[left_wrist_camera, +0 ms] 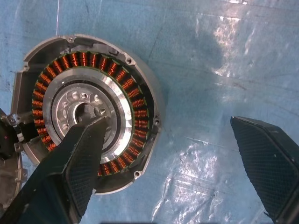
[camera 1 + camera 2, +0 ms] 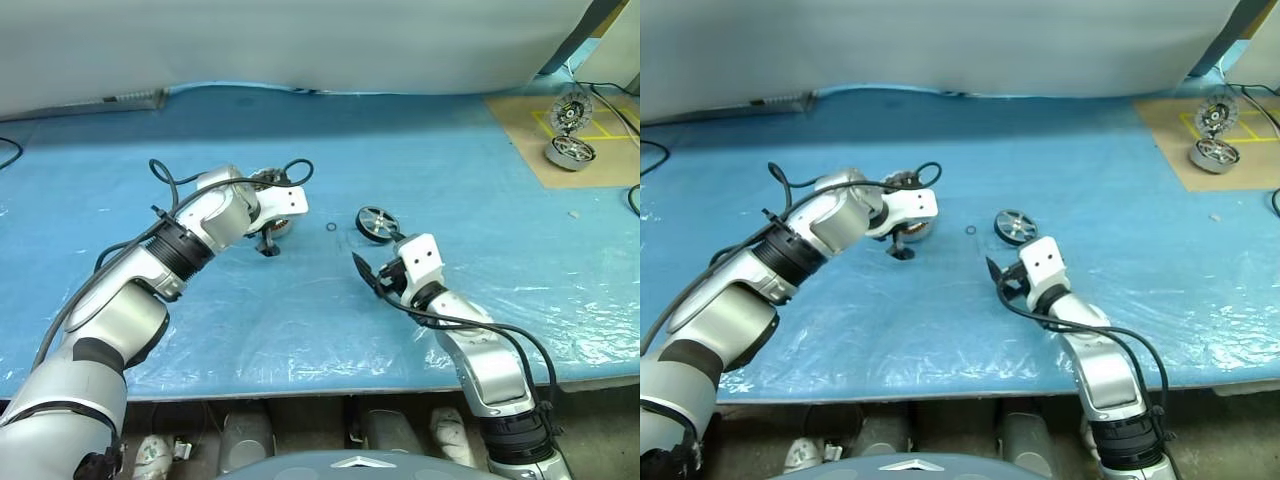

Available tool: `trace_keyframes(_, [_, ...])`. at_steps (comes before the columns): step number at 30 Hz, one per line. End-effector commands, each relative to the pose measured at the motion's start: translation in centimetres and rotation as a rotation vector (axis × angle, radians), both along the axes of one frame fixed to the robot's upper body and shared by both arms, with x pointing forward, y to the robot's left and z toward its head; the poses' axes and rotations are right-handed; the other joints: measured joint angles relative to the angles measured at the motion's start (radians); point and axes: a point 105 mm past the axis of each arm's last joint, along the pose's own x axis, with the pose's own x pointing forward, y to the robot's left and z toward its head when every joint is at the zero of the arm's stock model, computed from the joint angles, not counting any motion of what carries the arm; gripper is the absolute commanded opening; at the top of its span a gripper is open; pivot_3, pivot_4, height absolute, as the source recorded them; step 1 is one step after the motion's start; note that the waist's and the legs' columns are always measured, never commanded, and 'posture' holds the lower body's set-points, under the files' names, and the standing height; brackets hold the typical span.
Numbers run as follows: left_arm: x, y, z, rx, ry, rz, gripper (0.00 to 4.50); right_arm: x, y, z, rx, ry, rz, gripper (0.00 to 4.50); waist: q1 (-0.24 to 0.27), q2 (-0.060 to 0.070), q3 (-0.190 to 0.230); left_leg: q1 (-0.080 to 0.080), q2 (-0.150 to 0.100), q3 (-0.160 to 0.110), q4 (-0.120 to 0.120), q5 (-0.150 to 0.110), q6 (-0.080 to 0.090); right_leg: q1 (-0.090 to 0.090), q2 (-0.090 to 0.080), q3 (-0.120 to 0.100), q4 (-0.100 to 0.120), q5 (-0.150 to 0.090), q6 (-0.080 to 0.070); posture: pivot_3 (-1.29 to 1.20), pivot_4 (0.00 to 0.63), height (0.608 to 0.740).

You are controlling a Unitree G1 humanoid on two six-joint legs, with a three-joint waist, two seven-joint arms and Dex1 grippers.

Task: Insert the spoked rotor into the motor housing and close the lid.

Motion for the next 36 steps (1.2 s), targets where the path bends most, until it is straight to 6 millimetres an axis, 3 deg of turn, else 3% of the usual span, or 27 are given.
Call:
trace_keyframes(1, [0.7,-0.1,1.0,-0.002,-0.039,0.008,4.49,0.0,0.2,1.4,0.000,-0.051,0.013,4.50,0.000,0.000,0.000,0.000,0.000,0.000,0.000,0.000,0.000,0.000,0.000,0.000,0.000,0.000,0.000,0.00,0.150,0.740])
trace_keyframes(6, [1.4,-0.5,2.6,-0.021,-0.080,0.003,4.49,0.0,0.2,1.2,0.000,-0.045,0.011,4.50,0.004,0.000,0.000,0.000,0.000,0.000,0.000,0.000,0.000,0.001,0.000,0.000,0.000,0.000,0.000,0.00,0.150,0.740])
trace_keyframes(14, [1.8,-0.3,3.6,-0.019,-0.104,0.001,4.49,-0.2,0.6,0.8,0.004,-0.030,0.015,4.50,0.004,0.000,0.001,0.000,0.000,0.000,-0.001,0.000,0.000,0.001,0.000,0.000,-0.002,0.000,0.000,0.00,0.150,0.740])
trace_keyframes(36, [1.0,0.1,-0.5,0.020,-0.015,0.009,4.49,-0.1,0.5,0.6,0.007,-0.025,0.003,4.50,0.004,0.000,0.003,0.000,0.000,0.000,-0.001,0.000,0.000,0.001,0.000,0.000,-0.002,0.000,0.000,0.00,0.150,0.740])
